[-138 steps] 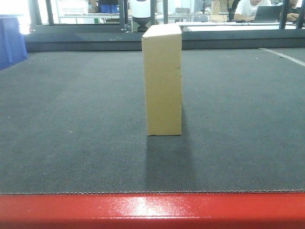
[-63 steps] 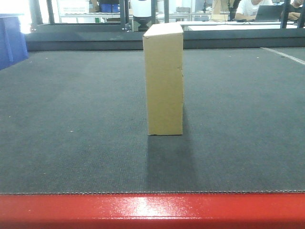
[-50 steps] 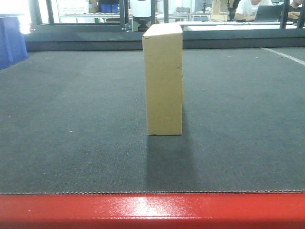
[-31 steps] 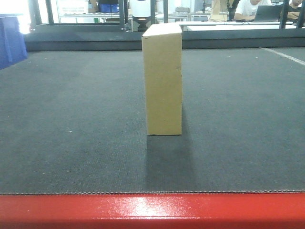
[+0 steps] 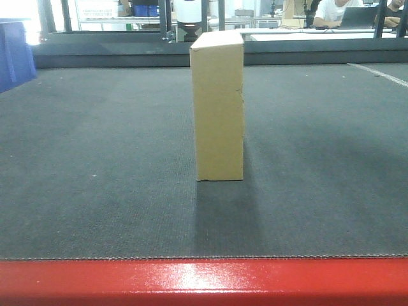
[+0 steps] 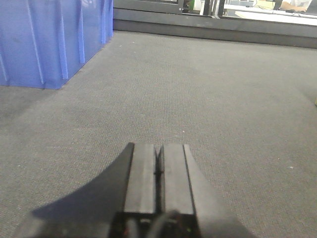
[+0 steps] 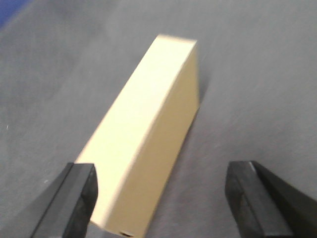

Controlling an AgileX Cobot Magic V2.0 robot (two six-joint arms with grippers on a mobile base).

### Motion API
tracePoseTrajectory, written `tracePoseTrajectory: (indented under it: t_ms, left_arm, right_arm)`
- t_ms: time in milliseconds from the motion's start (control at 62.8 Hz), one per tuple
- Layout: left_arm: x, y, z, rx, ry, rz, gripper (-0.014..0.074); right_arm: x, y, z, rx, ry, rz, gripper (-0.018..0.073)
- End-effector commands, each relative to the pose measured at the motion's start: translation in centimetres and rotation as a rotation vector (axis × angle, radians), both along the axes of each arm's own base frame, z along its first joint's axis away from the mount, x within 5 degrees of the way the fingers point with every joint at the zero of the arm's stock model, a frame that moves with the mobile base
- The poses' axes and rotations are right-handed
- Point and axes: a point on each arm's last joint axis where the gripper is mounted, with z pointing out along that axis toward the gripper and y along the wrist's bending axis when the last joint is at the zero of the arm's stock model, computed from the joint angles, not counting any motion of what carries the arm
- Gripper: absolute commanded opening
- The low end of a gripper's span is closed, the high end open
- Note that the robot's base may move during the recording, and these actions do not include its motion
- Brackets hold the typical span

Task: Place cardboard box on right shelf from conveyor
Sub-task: 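Close the right gripper on the top of the tan box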

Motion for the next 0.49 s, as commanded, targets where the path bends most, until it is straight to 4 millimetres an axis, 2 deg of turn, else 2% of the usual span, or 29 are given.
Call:
tracePoseTrajectory:
  t_ms: [0,127,271,382,478]
  left_arm:
    - [-0.1,0.0,0.9,-0.012,-0.099,0.001,-0.0119]
    - [-0.1,0.0,0.9,-0.012,-0.099,0.001,-0.0119]
    - [-0.1,0.0,0.9,-0.012,-0.099,0.001,-0.0119]
    - [-0.1,0.0,0.9,-0.012,-0.099,0.001,-0.0119]
    - [-0.1,0.0,0.9,-0.012,-0.099,0.001,-0.0119]
  right_arm:
    - [1.3,1.5,2.5,0.022,-0.013,-0.023,0.0623]
    - [3.4,3.9,2.6,-0.02,0.107,-0.096,0.0623]
    - [5.2,6.4,2.5,-0.053,0.163,-0.155,0.0623]
    - [6.5,8.3,1.7,-0.064,0.191,-0.154,0.0623]
    - [7.5,8.9,0.8,-0.085,0.211,-0.208,0.0623]
